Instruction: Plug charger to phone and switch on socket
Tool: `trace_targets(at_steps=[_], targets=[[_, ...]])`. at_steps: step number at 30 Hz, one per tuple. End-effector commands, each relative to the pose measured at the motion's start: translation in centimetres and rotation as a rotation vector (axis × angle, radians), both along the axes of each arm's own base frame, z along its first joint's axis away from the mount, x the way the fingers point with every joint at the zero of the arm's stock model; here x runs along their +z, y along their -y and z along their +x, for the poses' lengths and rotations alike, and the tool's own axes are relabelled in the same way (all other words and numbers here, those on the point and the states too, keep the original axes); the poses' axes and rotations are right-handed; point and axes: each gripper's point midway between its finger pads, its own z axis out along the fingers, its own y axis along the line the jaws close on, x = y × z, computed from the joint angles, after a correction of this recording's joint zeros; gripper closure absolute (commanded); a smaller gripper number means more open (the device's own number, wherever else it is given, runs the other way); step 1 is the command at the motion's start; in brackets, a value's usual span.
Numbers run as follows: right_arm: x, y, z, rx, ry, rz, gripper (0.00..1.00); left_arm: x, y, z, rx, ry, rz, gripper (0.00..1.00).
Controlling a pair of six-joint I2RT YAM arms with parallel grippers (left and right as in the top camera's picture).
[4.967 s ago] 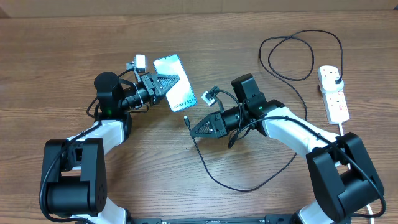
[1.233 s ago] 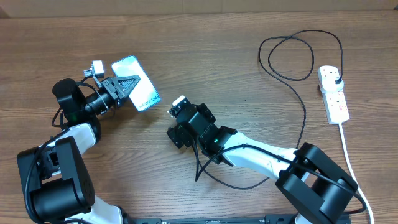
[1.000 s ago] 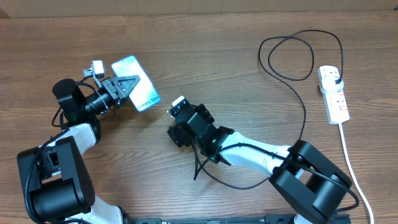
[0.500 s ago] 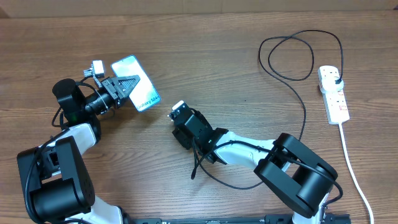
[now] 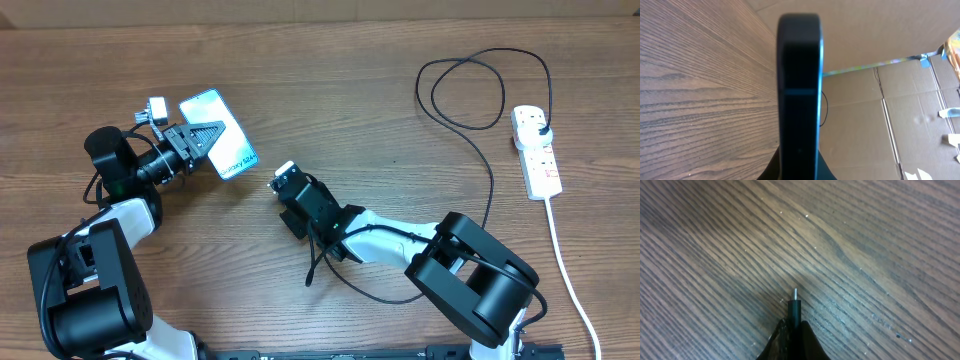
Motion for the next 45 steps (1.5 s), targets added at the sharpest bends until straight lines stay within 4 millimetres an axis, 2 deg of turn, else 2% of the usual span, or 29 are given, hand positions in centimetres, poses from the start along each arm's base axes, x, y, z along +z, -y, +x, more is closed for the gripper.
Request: trace_targets(at_steps=[1,2,4,8,11,14,18,21,30,35,41,45], targets=[[0.1,-0.7,-0.3,-0.006,-0.08,0.014,0.96,1.5,-0.1,0.0,-0.026,0.062,0.017,0.96],[0.6,-0.8,-0.4,-0.02,-0.108,0.026,0.96,1.5,-0.1,0.0,-0.028,0.062,0.017,0.96],[3.0,-1.3,-0.7,-0.057,-0.232,0.124,0.96,1.5,0.0,-0.1,-0.035,0.063,0.014,0.96],[6.9,-1.4,-1.2,-0.023,-0.416,0.342,0.96,1.6,0.2,-0.3,-0.049,0.052,0.0,0.96],[9.7,-0.6,-1.1,0.053,-0.55,0.508,0.96,1.7,0.4,-0.6,-0.065,0.051,-0.007,0.96],[11.1,0.9,-0.7,0.092,-0.642,0.622,0.96,1.7,0.6,-0.8,-0.08,0.037,-0.023,0.96],[12.2,3.4,-0.5,0.118,-0.748,0.749,0.96,1.8,1.2,-1.0,-0.102,0.023,-0.037,0.95],[12.8,5.0,-0.9,0.142,-0.82,0.831,0.96,1.8,2.3,-1.0,-0.121,0.016,-0.039,0.95],[13.6,7.2,-2.2,0.184,-0.935,0.957,0.96,0.5,8.4,1.2,-0.012,-0.126,-0.052,0.95],[13.6,9.3,-2.3,0.167,-0.964,1.017,0.96,1.4,11.1,1.5,0.002,-0.122,-0.081,0.95],[13.4,12.5,-3.5,0.126,-0.94,1.048,0.96,1.5,12.2,1.8,0.023,-0.118,-0.083,0.95],[14.6,13.0,-4.3,0.157,-0.896,1.041,0.96,1.5,14.0,1.3,0.001,-0.121,-0.078,0.96]])
